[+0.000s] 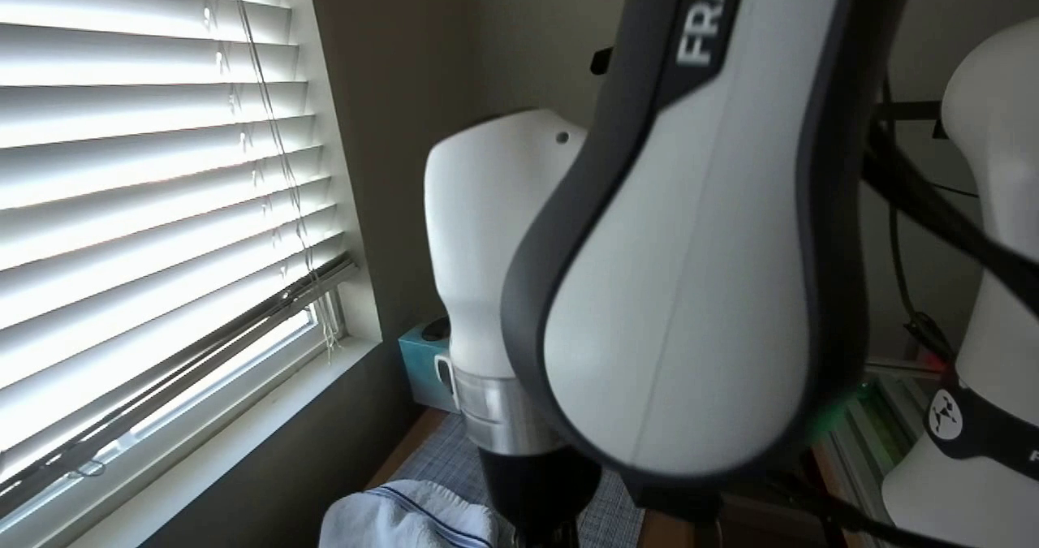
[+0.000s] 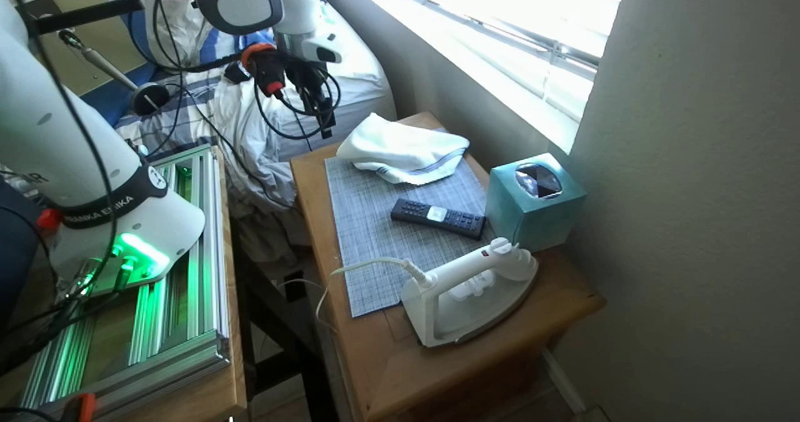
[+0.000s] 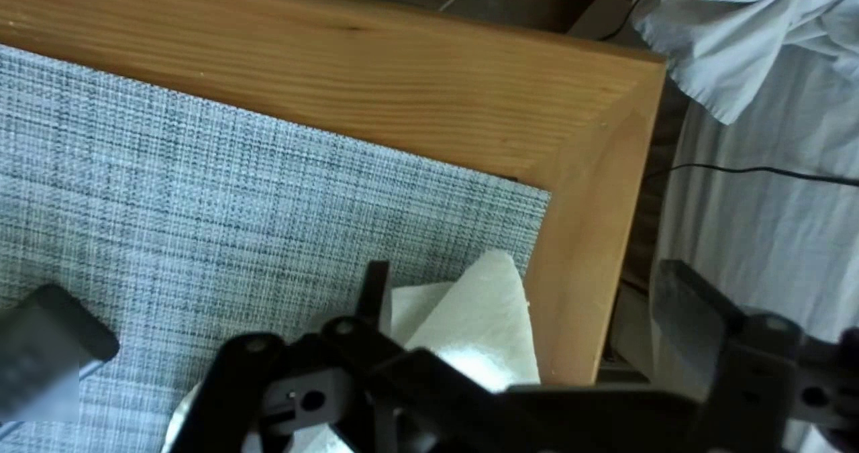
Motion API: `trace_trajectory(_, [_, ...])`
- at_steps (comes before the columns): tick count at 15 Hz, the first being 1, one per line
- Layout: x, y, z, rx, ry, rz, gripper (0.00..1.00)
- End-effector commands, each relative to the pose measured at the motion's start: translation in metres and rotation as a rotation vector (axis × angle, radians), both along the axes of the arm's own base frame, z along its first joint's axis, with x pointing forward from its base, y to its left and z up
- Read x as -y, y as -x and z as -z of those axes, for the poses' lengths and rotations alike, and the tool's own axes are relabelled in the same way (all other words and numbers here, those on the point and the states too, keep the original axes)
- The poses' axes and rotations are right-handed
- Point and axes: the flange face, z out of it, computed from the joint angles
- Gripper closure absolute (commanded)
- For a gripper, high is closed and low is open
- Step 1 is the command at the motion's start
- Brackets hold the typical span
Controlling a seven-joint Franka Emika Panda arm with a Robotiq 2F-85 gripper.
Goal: Fold the kitchen towel
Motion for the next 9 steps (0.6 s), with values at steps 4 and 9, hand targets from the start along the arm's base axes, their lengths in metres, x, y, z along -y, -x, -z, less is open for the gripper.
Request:
trace_trajectory(4, [-0.012, 0.011, 0.037, 0.005, 0.040, 0.030, 0.00])
trace_trajectory(9, [-0.016, 0.002, 0.042, 0.063, 0.018, 0.105, 0.00])
